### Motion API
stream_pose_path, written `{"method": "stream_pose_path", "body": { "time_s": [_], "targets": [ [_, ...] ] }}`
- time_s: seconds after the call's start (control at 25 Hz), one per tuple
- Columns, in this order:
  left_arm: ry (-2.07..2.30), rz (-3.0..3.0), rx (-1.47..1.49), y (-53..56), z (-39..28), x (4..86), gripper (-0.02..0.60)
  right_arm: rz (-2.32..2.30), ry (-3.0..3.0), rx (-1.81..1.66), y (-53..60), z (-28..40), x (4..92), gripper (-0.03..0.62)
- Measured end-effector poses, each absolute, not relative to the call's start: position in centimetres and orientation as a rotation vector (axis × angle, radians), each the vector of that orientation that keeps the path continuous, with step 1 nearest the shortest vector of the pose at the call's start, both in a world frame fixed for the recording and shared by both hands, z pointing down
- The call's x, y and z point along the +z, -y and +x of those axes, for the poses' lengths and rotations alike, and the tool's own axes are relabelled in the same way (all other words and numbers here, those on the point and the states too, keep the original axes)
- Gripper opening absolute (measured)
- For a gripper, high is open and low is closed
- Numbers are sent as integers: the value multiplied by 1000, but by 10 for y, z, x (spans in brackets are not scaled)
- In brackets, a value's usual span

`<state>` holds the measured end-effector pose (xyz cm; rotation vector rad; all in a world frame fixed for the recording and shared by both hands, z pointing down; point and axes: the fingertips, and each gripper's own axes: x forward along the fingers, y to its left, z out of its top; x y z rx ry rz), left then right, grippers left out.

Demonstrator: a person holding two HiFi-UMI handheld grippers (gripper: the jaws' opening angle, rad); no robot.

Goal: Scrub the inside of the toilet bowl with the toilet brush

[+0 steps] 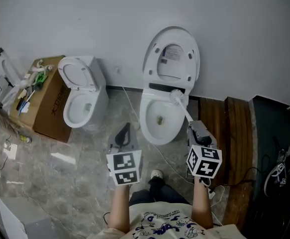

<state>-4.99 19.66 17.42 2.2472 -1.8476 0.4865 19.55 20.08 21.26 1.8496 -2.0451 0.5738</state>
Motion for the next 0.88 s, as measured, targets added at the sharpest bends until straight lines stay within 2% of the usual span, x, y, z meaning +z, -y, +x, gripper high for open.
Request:
{"method": "stream_pose_path", "body": {
  "time_s": [0.88],
  "targets": [
    [1804, 2183, 541, -81, -53, 208, 2, 1773, 2000, 701, -88, 192, 255, 169]
  ]
}}
